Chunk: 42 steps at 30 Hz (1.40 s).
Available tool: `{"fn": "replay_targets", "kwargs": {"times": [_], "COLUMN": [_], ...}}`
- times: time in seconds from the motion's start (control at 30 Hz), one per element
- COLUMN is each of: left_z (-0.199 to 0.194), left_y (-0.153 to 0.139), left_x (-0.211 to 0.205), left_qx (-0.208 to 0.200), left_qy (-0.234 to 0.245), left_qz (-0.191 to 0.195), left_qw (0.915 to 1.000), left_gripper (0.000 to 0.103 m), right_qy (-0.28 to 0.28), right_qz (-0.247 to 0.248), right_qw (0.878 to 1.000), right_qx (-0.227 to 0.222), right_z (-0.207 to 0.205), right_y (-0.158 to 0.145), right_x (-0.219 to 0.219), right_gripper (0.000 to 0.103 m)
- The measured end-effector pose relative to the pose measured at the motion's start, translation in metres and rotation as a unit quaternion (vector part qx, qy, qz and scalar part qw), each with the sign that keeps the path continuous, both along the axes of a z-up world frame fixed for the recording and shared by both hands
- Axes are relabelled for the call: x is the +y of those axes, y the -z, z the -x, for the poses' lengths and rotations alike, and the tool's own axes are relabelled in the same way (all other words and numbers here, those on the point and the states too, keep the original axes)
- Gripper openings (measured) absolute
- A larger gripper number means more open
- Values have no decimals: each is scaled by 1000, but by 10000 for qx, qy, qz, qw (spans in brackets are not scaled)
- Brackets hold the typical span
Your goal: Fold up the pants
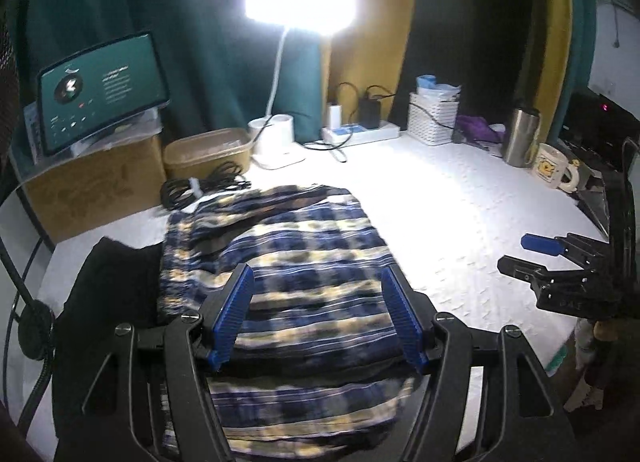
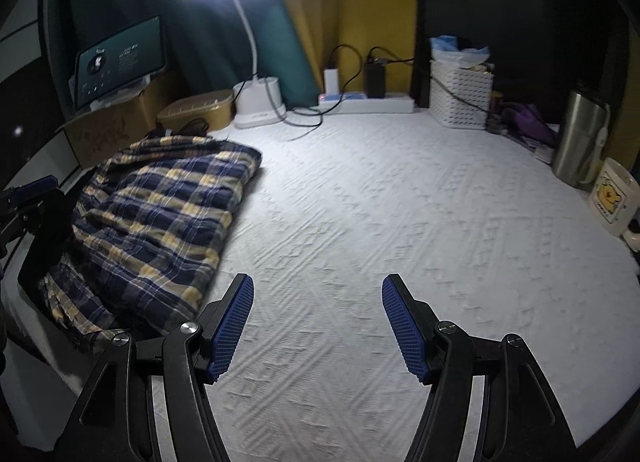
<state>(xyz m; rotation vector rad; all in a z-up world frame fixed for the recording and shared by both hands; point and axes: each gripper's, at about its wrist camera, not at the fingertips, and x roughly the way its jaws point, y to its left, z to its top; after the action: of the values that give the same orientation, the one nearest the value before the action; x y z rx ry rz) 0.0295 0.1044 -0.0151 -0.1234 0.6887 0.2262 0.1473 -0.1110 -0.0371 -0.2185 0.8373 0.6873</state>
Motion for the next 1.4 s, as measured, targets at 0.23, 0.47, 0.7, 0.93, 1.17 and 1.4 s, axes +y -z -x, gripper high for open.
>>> {"fn": "replay_targets", "kwargs": {"times": [0.23,0.47,0.7,0.93,1.17,1.4], "left_z": [-4,0,12,24,38,54], "left_y": [-9,-19,-30,-48,-66,-85], "left_x": [-27,-46,-61,-72,-84,-93], "left_qx": [-90,-231,-501,-852,-1195,-1576], "left_qy": [282,432,515,534,555,458], "left_qz": [-14,-64,-115,-162,-231,-336], "left_qw": [9996,9988,9974,9948,9910,9859], "left_gripper": [66,66,66,66,67,79], "right_qy": [244,447,576,692,788,875], "right_qz": [-104,-219,-326,-429,-506,-575], "right_qw": [9995,9980,9957,9928,9890,9848], "right_qx": [-186,-389,-641,-874,-1142,-1387], "right_z": [0,5,17,30,44,59], "right_y": [-16,-35,-53,-74,-99,-121], "right_x": [-31,-57,-76,-93,-110,-130], "right_gripper": [69,69,69,69,69,69]}}
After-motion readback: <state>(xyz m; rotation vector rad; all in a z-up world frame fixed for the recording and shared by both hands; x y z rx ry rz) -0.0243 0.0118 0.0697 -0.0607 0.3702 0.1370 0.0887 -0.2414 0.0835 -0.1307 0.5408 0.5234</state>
